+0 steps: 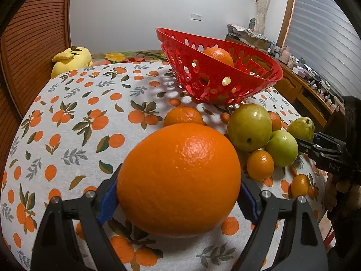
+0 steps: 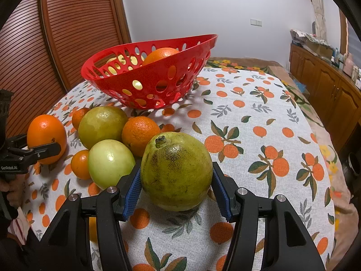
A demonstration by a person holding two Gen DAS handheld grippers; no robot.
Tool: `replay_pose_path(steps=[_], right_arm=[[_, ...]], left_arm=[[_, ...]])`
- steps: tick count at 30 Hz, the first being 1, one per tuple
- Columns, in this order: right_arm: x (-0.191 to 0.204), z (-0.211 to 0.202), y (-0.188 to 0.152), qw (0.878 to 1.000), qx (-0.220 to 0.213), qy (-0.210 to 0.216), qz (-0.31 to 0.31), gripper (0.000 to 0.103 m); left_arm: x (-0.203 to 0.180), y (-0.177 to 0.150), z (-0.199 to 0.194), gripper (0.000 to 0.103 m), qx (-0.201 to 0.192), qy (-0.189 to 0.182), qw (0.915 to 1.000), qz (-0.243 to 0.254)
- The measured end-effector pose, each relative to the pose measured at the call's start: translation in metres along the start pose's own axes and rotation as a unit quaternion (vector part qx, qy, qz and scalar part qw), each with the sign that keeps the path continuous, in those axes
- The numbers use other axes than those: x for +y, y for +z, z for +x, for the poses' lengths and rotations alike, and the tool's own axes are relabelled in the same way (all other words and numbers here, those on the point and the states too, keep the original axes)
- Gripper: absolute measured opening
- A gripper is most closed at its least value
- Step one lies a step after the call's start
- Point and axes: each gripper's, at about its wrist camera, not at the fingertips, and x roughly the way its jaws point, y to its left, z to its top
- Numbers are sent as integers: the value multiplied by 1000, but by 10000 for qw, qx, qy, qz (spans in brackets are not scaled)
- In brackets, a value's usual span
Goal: Organize fruits
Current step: 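Grasp the green pomelo with the right tool while the left tool grasps the large orange, then lift and carry the pomelo and large orange over the red basket with both tools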
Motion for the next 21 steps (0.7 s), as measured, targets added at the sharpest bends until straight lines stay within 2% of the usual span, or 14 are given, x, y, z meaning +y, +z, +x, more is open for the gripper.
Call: replay_pose_path(steps=[5,21], right_arm=[[0,0,0,10000,-9,10,22,59],[-1,0,-1,10000,-17,49,41,59]], left_arm=[[-2,1,-4,87,-26,-29,10000,0],[-17,28,-36,86,-583,-249,9977,218]])
